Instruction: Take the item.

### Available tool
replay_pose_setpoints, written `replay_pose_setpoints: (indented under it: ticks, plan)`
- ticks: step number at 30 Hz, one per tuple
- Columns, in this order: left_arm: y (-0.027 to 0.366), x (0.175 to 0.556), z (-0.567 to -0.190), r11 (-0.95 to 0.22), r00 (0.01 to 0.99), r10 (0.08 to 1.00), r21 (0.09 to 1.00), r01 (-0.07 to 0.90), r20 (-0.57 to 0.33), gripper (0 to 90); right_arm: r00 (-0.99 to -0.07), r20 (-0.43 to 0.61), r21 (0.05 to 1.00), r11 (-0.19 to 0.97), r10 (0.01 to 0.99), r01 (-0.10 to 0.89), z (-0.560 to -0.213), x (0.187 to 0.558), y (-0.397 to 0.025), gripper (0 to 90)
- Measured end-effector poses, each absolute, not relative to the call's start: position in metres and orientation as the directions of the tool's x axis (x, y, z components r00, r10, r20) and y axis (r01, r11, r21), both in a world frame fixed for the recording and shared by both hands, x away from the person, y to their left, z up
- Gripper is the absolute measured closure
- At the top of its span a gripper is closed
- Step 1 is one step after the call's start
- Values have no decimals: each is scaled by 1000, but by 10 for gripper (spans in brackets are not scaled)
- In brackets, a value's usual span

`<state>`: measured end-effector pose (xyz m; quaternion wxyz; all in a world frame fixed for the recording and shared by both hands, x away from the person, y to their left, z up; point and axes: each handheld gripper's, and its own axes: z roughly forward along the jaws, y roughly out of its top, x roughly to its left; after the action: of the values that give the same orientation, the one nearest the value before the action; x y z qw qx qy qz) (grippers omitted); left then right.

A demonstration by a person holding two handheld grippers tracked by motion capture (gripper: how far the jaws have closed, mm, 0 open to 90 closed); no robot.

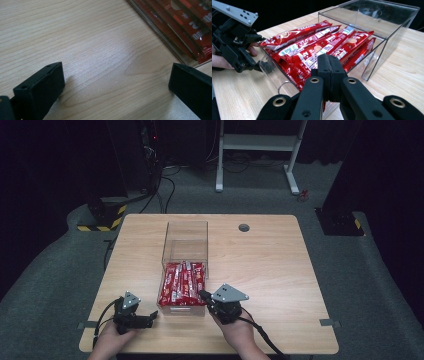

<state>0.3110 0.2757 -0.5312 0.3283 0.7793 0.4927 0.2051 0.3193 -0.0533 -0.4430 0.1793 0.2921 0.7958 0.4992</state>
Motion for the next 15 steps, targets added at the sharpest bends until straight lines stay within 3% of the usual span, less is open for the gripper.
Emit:
replay_pose_setpoints:
  ticks: [15]
  plan:
    - [276, 311, -531, -299, 430, 903, 714, 633, -4, 7, -763, 8, 907, 317, 646, 278, -437, 318, -59, 900]
